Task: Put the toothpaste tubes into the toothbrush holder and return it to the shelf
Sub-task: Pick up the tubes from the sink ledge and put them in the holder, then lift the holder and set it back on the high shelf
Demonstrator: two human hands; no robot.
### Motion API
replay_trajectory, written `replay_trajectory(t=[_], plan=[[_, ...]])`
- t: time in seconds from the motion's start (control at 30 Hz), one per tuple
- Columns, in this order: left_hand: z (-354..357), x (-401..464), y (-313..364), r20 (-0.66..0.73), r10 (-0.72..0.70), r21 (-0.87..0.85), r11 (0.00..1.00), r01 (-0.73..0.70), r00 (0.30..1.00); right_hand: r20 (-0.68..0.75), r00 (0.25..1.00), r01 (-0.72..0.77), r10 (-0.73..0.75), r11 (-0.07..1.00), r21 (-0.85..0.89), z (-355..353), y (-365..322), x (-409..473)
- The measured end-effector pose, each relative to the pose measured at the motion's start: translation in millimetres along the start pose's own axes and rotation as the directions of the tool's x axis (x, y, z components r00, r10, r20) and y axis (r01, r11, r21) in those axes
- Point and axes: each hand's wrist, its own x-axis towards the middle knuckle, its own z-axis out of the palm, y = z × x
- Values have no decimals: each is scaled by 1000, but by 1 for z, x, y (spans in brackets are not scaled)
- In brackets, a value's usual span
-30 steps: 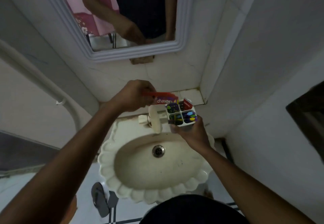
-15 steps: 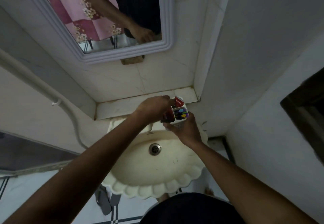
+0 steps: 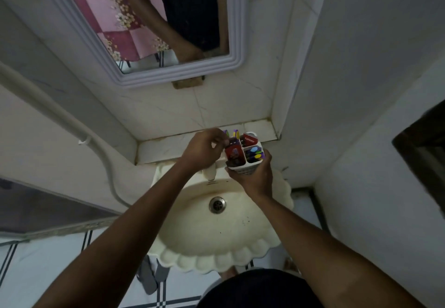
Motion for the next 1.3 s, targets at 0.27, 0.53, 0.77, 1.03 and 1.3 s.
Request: replay_trajectory(t=[0.27, 0.53, 0.77, 1.03, 1.3], plan=[[-6, -14, 2, -135, 101, 34, 995, -98, 986, -154, 984, 90, -87, 996, 18, -21, -22, 5], [-26, -24, 50, -205, 179, 66, 983, -169, 962, -344, 900, 287, -269, 958, 3, -90, -94, 9], [-63, -46, 125, -368, 209, 120, 977, -177, 906, -334, 835, 473, -437, 880, 33, -160, -175, 3], [-121, -80, 225, -528, 276, 188, 960, -206, 803, -313, 754, 617, -578, 786, 35, -250, -273, -32], [-226, -82, 334, -588, 462, 330, 886, -324, 664, -394, 626, 741, -673, 671, 31, -319, -409, -61]])
